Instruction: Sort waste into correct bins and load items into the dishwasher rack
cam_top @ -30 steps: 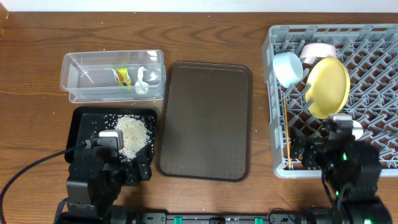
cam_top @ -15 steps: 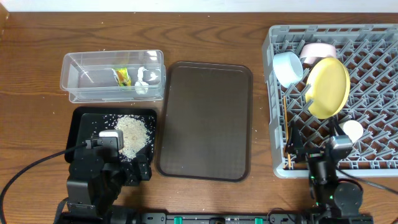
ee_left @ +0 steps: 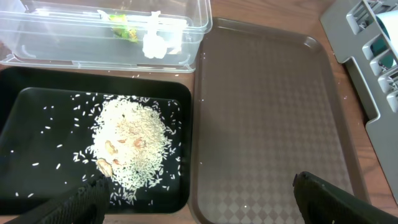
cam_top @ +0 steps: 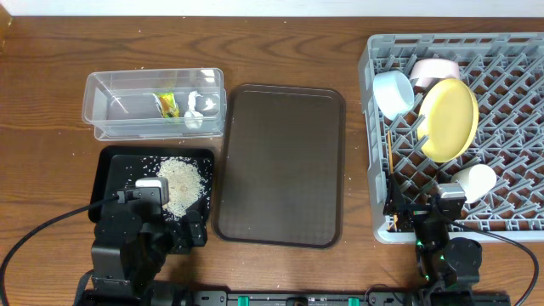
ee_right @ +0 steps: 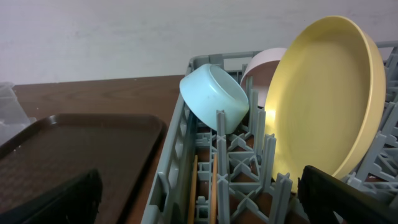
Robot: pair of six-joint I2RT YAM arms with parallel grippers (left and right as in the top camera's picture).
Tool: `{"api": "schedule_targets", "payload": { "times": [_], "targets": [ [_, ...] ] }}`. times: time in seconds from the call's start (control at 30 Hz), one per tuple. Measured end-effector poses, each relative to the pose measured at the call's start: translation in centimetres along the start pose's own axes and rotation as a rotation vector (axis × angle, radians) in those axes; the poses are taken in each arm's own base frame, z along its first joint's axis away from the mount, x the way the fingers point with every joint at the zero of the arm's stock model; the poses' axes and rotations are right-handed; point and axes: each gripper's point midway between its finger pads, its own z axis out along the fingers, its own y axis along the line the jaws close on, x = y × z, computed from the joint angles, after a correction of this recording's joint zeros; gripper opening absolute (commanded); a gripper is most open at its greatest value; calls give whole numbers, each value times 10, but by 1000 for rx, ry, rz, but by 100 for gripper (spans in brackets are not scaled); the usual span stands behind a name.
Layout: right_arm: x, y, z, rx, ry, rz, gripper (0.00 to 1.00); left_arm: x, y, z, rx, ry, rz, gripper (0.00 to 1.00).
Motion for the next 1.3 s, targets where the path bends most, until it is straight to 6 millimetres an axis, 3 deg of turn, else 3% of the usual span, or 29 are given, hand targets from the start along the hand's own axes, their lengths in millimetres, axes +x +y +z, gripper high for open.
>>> {"api": "schedule_targets", "payload": {
  "times": [0.93,1.3],
  "targets": [
    [0,0,0,0,0,0,99,0,0,0,0,0,0,97],
    [0,0,0,0,0,0,99,15,11,-3,-28,-90,6,97]
  ]
}}
